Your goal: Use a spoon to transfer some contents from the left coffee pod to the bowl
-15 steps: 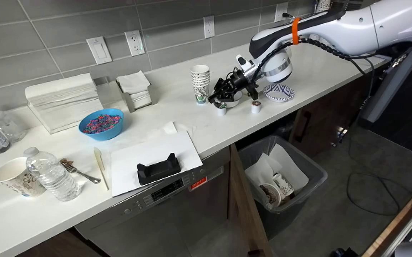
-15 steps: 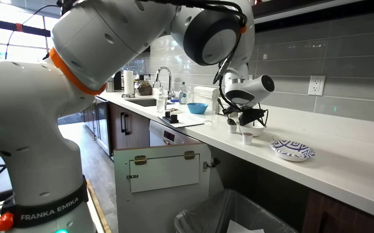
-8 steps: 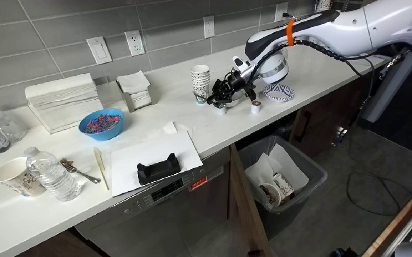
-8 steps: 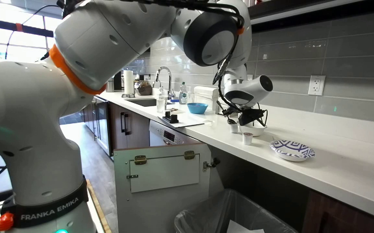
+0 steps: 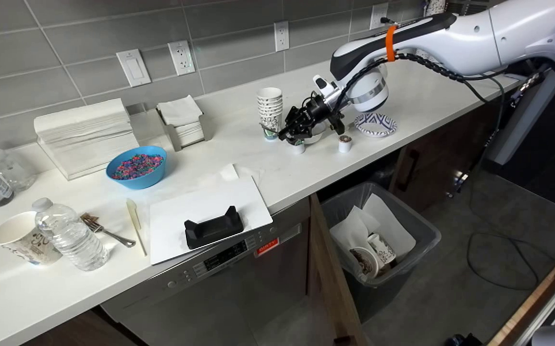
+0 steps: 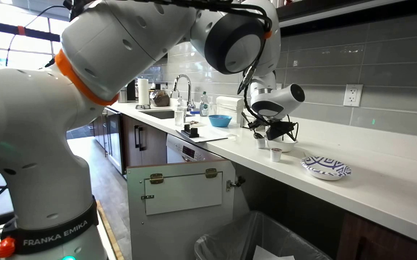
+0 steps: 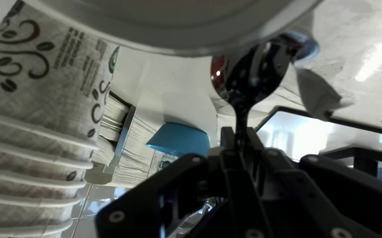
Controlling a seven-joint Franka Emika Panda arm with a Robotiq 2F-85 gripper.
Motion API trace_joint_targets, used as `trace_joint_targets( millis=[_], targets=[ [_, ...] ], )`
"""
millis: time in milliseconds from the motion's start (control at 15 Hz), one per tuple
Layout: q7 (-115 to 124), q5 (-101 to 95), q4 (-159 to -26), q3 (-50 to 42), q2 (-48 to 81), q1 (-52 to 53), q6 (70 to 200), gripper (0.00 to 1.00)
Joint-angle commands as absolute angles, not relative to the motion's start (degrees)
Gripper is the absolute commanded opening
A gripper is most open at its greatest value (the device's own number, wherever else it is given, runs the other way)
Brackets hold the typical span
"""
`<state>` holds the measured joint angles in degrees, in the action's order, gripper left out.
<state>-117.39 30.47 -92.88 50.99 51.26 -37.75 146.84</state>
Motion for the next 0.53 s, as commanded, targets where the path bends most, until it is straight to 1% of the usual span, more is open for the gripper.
trace_joint_targets(
  millis=[0,467],
  targets=[
    [-118.02,33.51,-93.41,50.64,49.99,-37.70,146.62,0.02],
    [-117.76,38.40,-93.36,49.48,48.81,-36.76,146.82,0.02]
  ],
)
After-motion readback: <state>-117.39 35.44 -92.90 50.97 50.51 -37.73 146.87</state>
